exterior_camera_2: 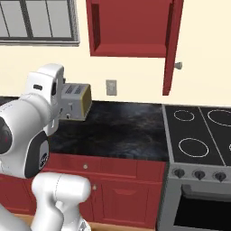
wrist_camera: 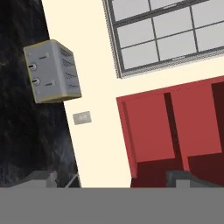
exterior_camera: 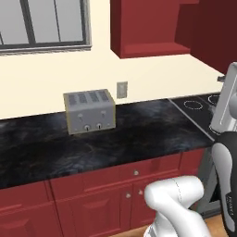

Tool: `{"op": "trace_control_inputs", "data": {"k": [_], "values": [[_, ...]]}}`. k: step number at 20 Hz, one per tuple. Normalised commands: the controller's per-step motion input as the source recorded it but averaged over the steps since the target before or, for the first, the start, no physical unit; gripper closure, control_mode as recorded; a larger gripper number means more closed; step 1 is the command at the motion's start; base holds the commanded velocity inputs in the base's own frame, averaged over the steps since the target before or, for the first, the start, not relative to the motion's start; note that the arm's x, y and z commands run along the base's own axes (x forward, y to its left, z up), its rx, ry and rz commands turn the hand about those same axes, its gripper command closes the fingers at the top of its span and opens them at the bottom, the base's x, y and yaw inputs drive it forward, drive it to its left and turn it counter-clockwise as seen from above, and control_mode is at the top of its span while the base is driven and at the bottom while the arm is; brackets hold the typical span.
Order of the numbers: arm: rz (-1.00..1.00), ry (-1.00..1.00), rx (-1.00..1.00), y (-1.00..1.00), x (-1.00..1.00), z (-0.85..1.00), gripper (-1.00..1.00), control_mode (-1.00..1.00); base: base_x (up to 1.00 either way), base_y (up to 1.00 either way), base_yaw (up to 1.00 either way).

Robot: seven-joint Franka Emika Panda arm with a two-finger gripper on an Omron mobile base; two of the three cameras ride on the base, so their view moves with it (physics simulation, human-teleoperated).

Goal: Close all open cabinet doors.

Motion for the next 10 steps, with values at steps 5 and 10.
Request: {"op": "trace_control_inputs", "data": {"k": [5, 10], "values": [[0.0, 0.0, 0.0, 0.0, 0.0, 0.0, -1.0, 1.0, 0.66, -0.06, 0.13], [0.0, 0.0, 0.0, 0.0, 0.0, 0.0, -1.0, 1.0, 0.38, -0.24, 0.1]]}}
